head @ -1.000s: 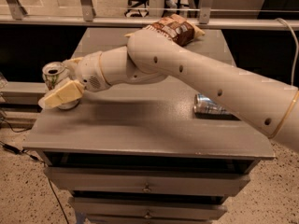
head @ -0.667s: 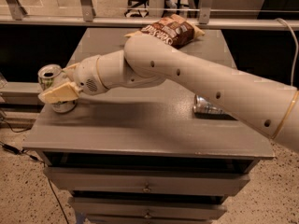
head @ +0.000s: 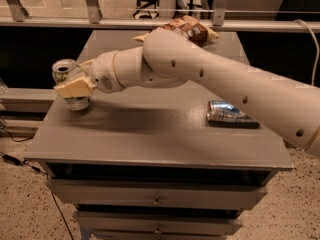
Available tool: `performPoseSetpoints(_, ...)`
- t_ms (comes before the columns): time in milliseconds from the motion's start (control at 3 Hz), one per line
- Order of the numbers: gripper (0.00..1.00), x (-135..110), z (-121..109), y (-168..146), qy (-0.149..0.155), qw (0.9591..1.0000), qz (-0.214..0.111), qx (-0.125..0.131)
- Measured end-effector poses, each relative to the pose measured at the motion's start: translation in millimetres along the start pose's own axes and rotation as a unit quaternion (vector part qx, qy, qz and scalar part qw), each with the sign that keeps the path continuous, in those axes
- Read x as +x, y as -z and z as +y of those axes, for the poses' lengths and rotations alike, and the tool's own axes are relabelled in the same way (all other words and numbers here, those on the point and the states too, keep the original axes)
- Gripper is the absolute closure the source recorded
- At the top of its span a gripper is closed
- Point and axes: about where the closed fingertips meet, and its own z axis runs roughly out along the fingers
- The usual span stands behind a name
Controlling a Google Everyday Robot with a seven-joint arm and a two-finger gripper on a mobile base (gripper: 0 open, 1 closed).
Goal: Pick 7up can
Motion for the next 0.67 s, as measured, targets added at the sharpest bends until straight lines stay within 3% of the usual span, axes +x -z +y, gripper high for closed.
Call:
performPoseSetpoints(333, 1.00, -20.9, -34.9, 36.7, 0.019, 0.9990, -0.010, 0.040)
performPoseSetpoints(667, 1.00, -26.2, -38.4, 39.6, 0.021, 0.9987, -0.014, 0.044)
